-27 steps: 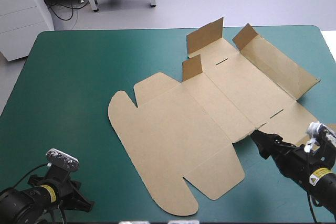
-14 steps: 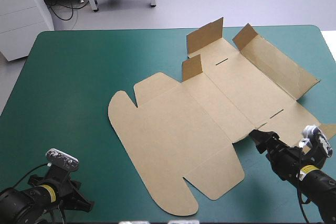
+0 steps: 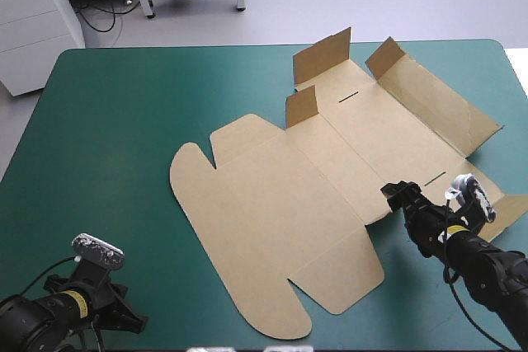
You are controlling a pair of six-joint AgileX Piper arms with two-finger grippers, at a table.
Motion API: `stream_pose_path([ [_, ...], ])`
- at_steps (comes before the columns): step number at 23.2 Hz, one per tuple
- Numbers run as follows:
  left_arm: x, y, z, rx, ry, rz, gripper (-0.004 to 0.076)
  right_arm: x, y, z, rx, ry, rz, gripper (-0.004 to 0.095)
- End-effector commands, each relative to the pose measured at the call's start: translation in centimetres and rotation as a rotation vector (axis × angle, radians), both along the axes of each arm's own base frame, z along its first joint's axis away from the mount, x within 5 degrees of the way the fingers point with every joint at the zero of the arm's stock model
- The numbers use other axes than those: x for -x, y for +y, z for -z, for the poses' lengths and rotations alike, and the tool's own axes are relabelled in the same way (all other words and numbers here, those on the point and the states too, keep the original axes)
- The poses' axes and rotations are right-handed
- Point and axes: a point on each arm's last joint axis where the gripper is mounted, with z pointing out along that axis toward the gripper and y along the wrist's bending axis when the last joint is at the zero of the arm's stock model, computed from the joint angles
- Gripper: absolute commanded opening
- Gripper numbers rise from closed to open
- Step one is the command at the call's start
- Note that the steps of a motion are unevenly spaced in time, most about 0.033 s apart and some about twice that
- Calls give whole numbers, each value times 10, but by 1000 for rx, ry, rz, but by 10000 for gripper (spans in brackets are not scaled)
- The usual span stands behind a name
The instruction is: Fold the box
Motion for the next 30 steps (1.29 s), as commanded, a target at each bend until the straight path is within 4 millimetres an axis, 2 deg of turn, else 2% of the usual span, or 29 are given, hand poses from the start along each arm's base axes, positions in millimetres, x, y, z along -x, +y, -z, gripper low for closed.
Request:
stream_pose_path([
  [1,-4,-2,-8,19,-41,3,-32,-17,3,-6,-51,-61,45,768],
  [3,-4,-2,-8,19,-41,3,-32,-23,4,-1,-46,-50,51,736],
  [5,-4,-2,-8,19,-41,3,-32,-29,5,4,-37,-38,58,652],
  [6,-4,-2,-8,19,-41,3,-32,-31,5,7,-33,-25,58,547],
  [7,-4,-2,-8,19,-41,3,-32,-30,5,7,-33,-25,58,496],
  [8,-4,-2,-8,19,-41,3,-32,-30,5,7,-33,-25,58,348],
  [9,-4,-2,-8,19,-41,3,-32,-30,5,7,-33,-25,58,286],
  [11,-4,-2,-8,19,-41,3,-32,-30,5,7,-11,-33,44,9],
  [12,-4,-2,-8,19,-41,3,-32,-30,5,7,-3,-35,39,-16],
  [23,-4,-2,-8,18,-42,3,-32,-31,5,6,111,-81,-39,-17],
  [26,-4,-2,-8,18,-42,3,-32,-34,7,-3,193,-119,-105,-17],
  [30,-5,-1,-9,1,-53,2,-32,-39,11,-25,330,-164,-235,-17],
])
